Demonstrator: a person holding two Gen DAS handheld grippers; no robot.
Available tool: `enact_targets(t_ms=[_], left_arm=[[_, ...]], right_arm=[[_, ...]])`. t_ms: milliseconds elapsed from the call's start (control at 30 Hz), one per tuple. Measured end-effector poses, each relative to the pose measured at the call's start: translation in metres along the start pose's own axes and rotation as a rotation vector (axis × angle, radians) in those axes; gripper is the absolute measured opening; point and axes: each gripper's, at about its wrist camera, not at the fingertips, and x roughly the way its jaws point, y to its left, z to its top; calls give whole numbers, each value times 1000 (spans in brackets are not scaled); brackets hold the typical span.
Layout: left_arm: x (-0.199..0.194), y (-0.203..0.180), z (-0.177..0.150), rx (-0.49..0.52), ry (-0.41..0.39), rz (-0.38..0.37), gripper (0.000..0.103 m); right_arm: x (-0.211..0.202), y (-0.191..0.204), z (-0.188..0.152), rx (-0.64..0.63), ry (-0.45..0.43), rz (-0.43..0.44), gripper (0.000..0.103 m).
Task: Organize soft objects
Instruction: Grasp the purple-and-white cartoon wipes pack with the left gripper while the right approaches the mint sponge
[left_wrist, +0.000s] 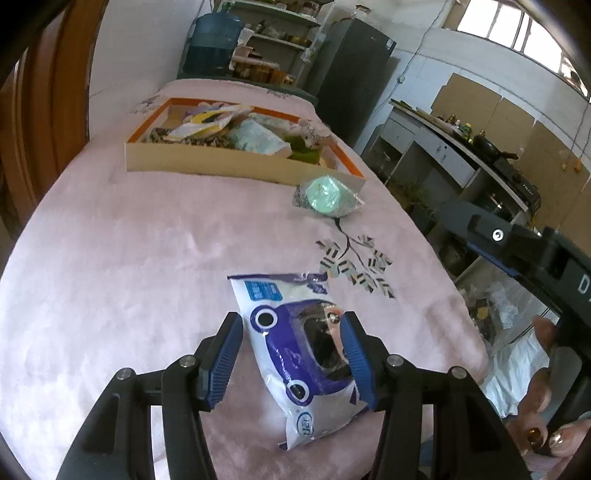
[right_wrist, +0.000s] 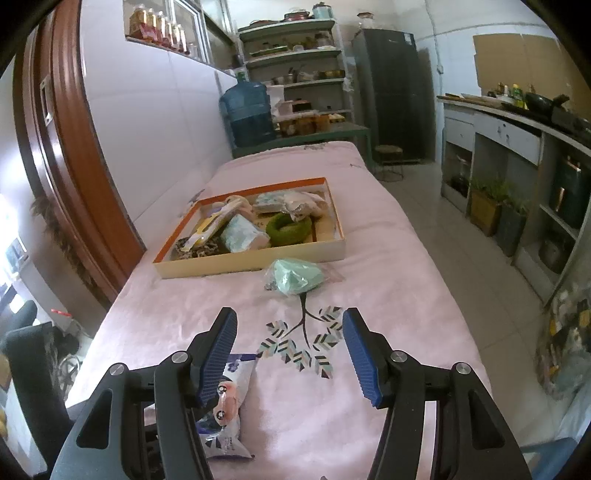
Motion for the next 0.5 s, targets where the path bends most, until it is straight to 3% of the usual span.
enact_targets(t_ms=[433, 500], left_arm=[[10, 3, -12, -23, 4, -46, 55], [11, -2, -14, -4, -4, -52, 43]], right_arm=[[10, -5, -6, 23, 22, 11, 61], [13, -6, -6, 29, 29, 13, 61]])
